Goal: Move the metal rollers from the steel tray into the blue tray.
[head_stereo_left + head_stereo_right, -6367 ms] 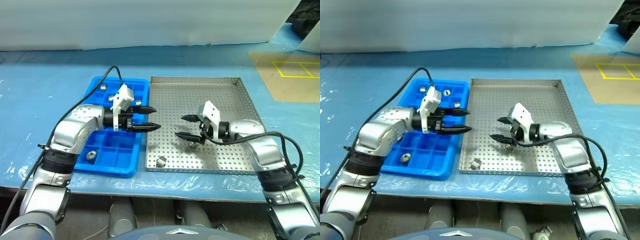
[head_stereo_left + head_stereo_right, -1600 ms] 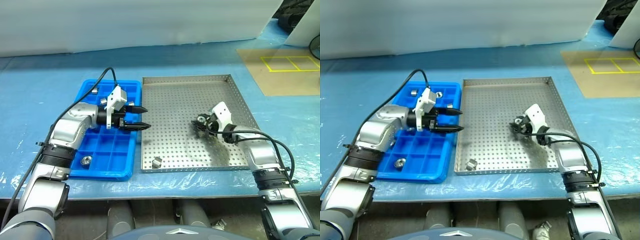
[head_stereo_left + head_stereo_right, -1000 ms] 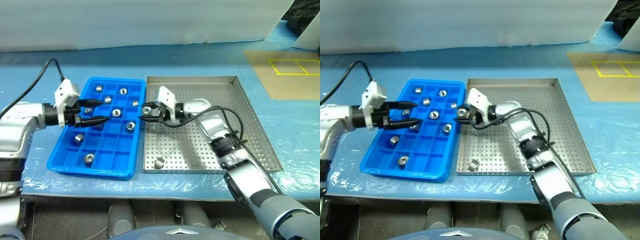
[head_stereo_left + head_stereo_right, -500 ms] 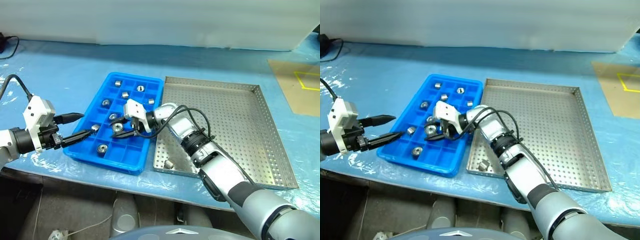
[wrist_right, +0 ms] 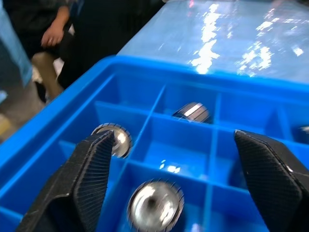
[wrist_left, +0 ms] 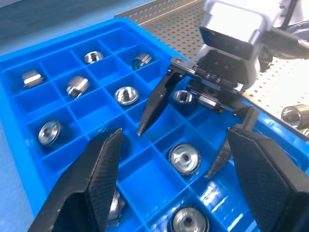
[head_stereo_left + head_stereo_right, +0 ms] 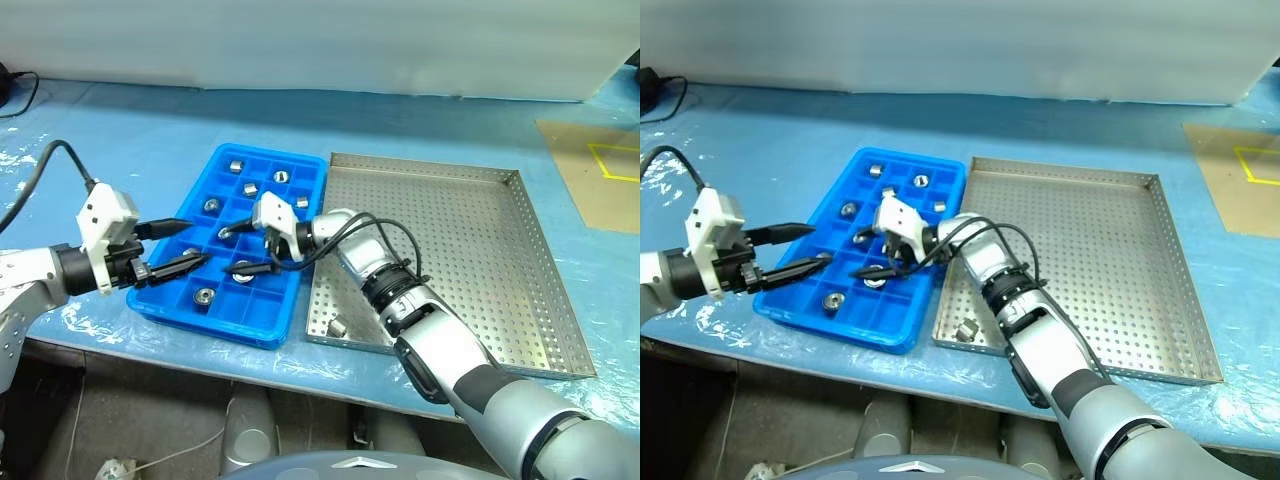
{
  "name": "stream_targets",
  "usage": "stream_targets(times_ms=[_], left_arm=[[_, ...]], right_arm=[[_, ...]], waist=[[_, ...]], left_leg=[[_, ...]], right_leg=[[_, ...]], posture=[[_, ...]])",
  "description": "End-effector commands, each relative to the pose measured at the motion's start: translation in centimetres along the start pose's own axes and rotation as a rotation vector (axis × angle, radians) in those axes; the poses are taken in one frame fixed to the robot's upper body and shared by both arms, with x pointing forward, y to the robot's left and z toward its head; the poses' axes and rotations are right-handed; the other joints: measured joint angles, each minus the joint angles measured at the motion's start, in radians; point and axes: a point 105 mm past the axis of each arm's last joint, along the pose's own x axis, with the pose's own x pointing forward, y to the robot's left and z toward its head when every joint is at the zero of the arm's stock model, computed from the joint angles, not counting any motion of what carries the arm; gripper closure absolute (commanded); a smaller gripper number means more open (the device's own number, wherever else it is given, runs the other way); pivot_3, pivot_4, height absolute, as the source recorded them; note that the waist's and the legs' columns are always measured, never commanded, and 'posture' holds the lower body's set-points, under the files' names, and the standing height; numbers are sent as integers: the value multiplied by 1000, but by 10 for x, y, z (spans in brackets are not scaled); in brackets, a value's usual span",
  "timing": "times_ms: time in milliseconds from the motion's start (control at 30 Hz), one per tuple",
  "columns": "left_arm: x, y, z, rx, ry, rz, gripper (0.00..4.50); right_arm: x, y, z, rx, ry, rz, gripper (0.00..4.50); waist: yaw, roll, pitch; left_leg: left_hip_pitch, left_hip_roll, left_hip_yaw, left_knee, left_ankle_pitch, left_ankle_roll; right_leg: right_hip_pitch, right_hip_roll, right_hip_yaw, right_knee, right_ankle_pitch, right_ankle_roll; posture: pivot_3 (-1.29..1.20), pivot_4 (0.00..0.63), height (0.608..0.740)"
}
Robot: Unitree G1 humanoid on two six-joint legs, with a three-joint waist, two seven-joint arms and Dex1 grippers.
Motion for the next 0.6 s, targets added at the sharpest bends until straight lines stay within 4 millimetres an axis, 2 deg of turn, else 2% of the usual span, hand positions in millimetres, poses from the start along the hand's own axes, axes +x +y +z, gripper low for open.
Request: stream_targets(times_ms=[33,67,133,167,300,400,500,600], left_arm=[[22,-5,7,9,-45,-105,848],[28,-6,8,10,-52,-127,848],[47,-11,11,8,-75,-216,848],[54,-14,12,9,-81,-245,848],[81,-28,11,19,-87,-392,848],[92,-34,11,21,-97,-458,848],[102,-41,4,30,-80,-536,848],[107,-46,0,39,-70,-583,848]], right_arm=[[-41,-23,27,-43,-62,-88,428],[-52,-25,28,-46,-54,-99,428],[-86,-23,15,-85,45,-131,428],[-96,-20,10,-98,83,-141,428],[-137,11,-19,-122,259,-126,428],[-151,29,-26,-131,323,-112,428],[-153,50,-25,-85,328,-85,428],[-156,55,-26,-58,342,-87,428]], waist=[[1,0,0],[1,0,0],[0,0,-1],[1,0,-1],[-29,-1,-2],[-74,-1,-2],[-111,-1,-2],[-130,0,-2]], left_leg=[[0,0,0,0,0,0],[0,0,0,1,0,-1],[1,0,0,2,2,-4],[1,0,0,2,3,-5],[2,-1,1,3,3,-5],[3,-1,1,2,3,-5],[5,-1,1,1,3,-5],[9,1,2,1,4,-5]], right_leg=[[0,0,0,0,0,0],[1,0,0,0,0,0],[2,0,0,1,0,0],[3,0,0,1,0,0],[4,0,1,0,0,1],[3,1,2,0,0,1],[3,4,3,1,0,1],[5,6,4,1,0,1]], posture=[[124,150,740],[106,150,740],[40,150,740],[12,150,740],[-81,150,740],[-139,150,740],[-193,150,740],[-227,150,740]])
